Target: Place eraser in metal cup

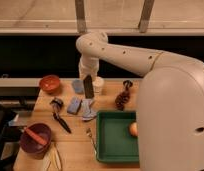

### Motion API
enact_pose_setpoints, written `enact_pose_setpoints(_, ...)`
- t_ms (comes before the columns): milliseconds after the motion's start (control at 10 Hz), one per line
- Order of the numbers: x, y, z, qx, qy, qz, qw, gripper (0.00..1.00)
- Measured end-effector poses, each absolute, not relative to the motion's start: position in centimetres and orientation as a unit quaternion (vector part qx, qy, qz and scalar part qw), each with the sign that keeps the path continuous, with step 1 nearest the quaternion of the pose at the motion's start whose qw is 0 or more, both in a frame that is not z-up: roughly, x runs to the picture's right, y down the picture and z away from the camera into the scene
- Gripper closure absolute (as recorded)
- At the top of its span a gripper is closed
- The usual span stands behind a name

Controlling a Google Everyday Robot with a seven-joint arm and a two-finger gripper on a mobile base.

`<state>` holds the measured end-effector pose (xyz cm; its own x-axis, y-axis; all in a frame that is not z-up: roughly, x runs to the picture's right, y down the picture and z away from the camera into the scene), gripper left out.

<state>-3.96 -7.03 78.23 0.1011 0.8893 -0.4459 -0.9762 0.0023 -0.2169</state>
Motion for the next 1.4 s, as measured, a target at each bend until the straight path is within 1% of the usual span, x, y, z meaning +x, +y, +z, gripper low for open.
enact_pose_setpoints(100, -1.3, -8.2, 78.8, -0.227, 0.084, 0.687, 0.685, 1.00)
enact_pose_setpoints(700, -1.8, -8.2, 78.8, -0.230, 0.082, 0.688, 0.683, 1.00)
enact_pose_setpoints(900, -1.1, -8.1, 79.3, -0.217, 0.081, 0.702, 0.674, 1.00)
enact_pose_setpoints(1000, -0.3, -8.3, 79.9, -0.206, 0.079, 0.713, 0.665, 1.00)
enact_pose_setpoints(1200, 3.0, -9.7, 82.4, -0.187, 0.075, 0.737, 0.645, 1.00)
enact_pose_setpoints(1400, 5.9, -11.1, 85.2, -0.176, 0.084, 0.738, 0.646, 1.00)
